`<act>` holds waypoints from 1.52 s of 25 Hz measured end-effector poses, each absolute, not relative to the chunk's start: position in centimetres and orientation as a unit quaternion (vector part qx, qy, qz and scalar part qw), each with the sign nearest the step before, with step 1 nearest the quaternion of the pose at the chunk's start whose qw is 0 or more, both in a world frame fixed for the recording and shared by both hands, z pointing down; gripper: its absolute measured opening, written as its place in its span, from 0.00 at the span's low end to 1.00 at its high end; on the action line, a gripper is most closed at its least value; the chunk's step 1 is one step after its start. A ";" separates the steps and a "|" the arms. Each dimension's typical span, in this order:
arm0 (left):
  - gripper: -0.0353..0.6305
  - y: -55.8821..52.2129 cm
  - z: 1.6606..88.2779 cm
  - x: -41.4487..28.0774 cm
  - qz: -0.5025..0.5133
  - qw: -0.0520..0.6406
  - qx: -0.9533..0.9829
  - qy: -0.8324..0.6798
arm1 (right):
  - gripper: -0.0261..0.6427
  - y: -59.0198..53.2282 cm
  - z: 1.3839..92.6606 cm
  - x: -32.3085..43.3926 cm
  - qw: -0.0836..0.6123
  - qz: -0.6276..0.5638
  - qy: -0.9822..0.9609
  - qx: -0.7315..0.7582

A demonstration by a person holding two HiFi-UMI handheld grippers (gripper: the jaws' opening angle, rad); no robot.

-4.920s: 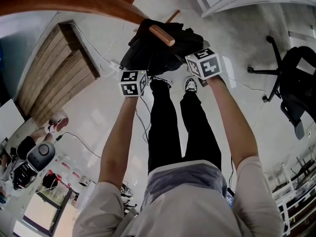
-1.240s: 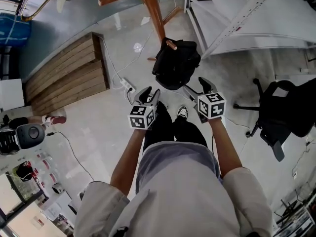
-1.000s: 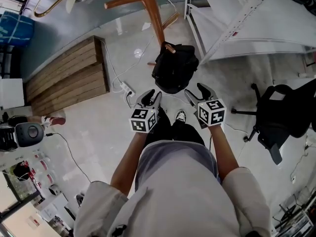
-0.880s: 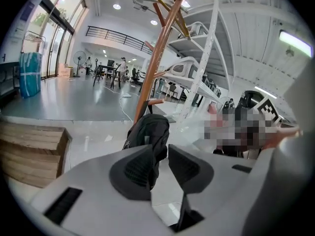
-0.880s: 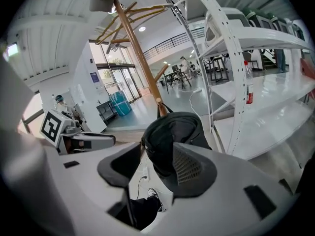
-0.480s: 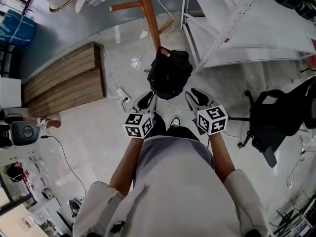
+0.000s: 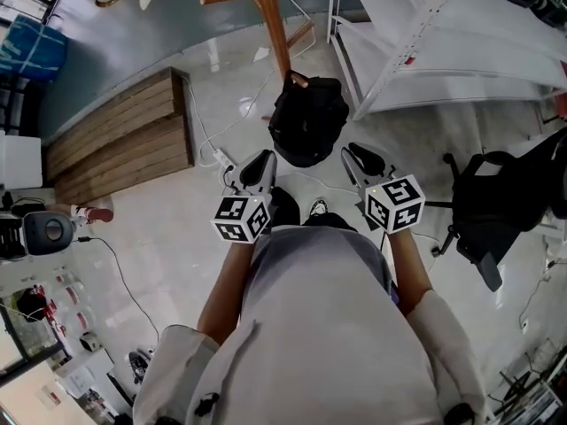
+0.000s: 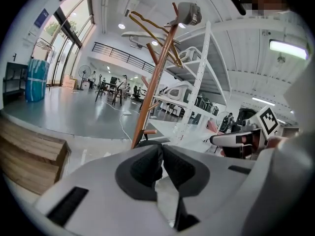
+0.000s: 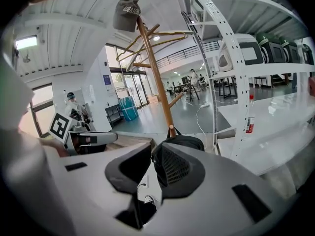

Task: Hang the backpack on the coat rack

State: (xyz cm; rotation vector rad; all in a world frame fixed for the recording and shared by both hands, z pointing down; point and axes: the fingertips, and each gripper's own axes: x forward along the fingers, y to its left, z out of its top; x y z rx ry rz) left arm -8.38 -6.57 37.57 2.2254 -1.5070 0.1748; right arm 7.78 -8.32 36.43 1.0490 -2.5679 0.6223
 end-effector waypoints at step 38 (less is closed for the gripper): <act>0.06 -3.7 31.0 -6.4 0.055 0.196 0.819 -0.536 | 0.05 -5.4 29.2 8.2 0.140 0.173 -0.906 0.361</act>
